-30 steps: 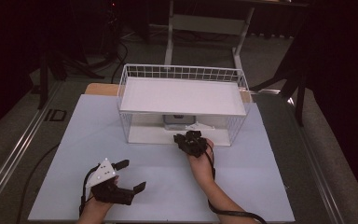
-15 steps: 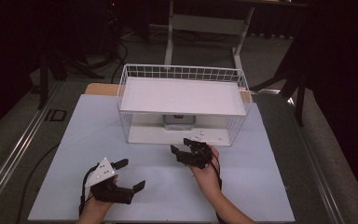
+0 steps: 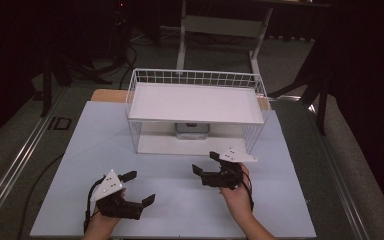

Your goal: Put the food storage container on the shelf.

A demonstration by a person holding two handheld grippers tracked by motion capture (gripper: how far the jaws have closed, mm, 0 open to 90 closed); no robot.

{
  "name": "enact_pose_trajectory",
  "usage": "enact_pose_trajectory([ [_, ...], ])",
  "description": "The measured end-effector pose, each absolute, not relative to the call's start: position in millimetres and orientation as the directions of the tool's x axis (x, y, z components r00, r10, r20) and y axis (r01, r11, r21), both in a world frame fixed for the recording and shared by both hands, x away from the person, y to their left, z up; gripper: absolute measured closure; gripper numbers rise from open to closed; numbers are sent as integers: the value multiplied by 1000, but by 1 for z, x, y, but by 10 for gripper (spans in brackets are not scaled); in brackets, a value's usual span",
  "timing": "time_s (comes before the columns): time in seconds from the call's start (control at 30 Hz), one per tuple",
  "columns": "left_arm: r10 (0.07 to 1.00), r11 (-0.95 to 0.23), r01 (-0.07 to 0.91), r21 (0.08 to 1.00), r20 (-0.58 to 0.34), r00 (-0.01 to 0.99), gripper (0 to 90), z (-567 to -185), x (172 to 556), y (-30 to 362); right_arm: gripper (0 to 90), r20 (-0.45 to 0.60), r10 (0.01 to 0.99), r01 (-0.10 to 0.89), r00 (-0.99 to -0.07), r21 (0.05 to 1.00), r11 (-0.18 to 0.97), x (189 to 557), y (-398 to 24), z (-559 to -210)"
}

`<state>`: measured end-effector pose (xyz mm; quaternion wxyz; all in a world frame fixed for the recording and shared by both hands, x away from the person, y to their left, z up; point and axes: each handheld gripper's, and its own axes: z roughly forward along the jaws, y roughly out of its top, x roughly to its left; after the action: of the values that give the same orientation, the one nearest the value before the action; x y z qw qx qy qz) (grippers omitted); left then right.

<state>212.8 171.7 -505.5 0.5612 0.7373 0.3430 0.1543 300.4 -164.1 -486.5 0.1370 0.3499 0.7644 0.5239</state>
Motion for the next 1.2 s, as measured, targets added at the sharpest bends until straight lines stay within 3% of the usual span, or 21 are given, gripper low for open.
enact_pose_trajectory([
  [1.2, 682, -138, 338, 931, -158, 714, 17, -507, 213, 171, 162, 154, 697, 427, -700, 873, 237, 248, -246, -498],
])
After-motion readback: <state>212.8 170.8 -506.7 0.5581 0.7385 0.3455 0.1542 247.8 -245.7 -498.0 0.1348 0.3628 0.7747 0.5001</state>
